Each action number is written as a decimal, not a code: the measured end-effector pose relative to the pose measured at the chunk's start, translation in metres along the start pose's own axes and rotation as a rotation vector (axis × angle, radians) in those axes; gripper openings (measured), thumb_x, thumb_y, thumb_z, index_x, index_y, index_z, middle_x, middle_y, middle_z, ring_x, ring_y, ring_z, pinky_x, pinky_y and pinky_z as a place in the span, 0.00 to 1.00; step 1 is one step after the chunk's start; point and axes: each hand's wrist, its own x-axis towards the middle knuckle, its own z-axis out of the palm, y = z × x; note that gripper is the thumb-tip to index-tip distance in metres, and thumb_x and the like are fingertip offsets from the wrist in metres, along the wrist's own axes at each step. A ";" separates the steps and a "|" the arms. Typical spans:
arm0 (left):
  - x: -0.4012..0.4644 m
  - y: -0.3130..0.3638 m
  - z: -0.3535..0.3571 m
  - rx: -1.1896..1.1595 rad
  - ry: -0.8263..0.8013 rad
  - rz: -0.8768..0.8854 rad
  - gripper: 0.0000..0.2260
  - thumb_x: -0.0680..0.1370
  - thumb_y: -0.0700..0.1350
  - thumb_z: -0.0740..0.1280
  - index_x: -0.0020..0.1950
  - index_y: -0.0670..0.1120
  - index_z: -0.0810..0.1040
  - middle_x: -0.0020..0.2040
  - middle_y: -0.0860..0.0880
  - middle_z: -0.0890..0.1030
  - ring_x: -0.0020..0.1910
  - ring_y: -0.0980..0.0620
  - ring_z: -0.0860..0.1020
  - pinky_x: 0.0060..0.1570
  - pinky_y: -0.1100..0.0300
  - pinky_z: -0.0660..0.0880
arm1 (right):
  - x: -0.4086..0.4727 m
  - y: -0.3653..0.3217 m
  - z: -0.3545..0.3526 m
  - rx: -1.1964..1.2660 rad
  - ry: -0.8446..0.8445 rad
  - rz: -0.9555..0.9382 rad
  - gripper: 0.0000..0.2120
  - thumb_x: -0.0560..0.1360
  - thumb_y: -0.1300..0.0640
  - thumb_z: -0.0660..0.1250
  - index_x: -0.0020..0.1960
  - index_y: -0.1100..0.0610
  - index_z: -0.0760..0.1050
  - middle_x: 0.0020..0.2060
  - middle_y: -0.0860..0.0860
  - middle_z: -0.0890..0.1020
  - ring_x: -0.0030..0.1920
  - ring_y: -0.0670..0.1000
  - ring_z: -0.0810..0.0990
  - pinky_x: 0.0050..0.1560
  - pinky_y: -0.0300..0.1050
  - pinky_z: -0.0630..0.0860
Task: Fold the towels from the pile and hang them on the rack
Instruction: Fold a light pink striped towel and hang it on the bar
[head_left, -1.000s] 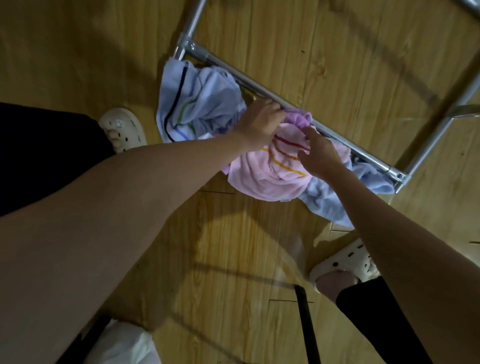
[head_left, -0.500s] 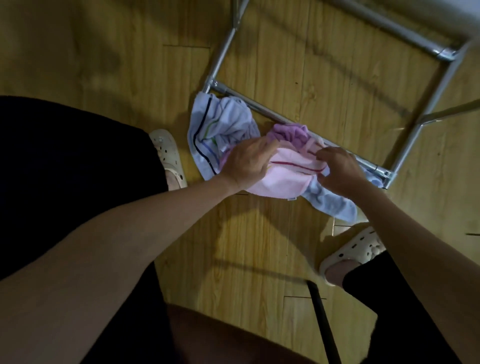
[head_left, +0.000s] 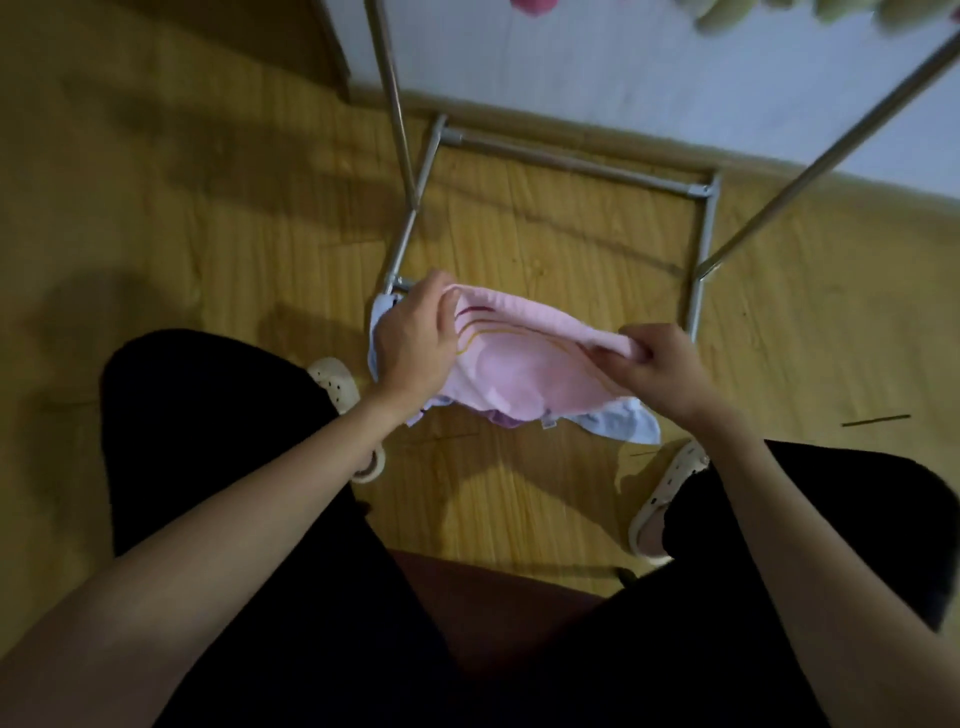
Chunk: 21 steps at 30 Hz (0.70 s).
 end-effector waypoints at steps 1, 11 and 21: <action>0.000 0.007 -0.012 -0.013 0.017 0.006 0.04 0.79 0.42 0.61 0.48 0.43 0.74 0.42 0.43 0.80 0.40 0.47 0.74 0.37 0.56 0.65 | -0.008 -0.015 -0.008 0.075 0.033 0.013 0.15 0.73 0.58 0.71 0.30 0.60 0.71 0.23 0.47 0.67 0.25 0.43 0.66 0.26 0.33 0.61; 0.026 0.069 -0.112 -0.514 -0.180 -0.031 0.05 0.78 0.43 0.60 0.44 0.43 0.71 0.34 0.47 0.72 0.34 0.56 0.69 0.35 0.61 0.65 | -0.054 -0.111 -0.072 0.884 -0.063 0.007 0.19 0.62 0.47 0.77 0.30 0.56 0.70 0.24 0.53 0.66 0.24 0.50 0.62 0.28 0.48 0.51; 0.025 0.109 -0.165 -0.587 -0.557 0.025 0.14 0.77 0.53 0.64 0.34 0.47 0.73 0.31 0.51 0.71 0.32 0.57 0.69 0.33 0.62 0.65 | -0.055 -0.167 -0.109 0.563 0.364 -0.234 0.03 0.74 0.59 0.69 0.42 0.58 0.78 0.29 0.41 0.78 0.33 0.38 0.74 0.36 0.32 0.71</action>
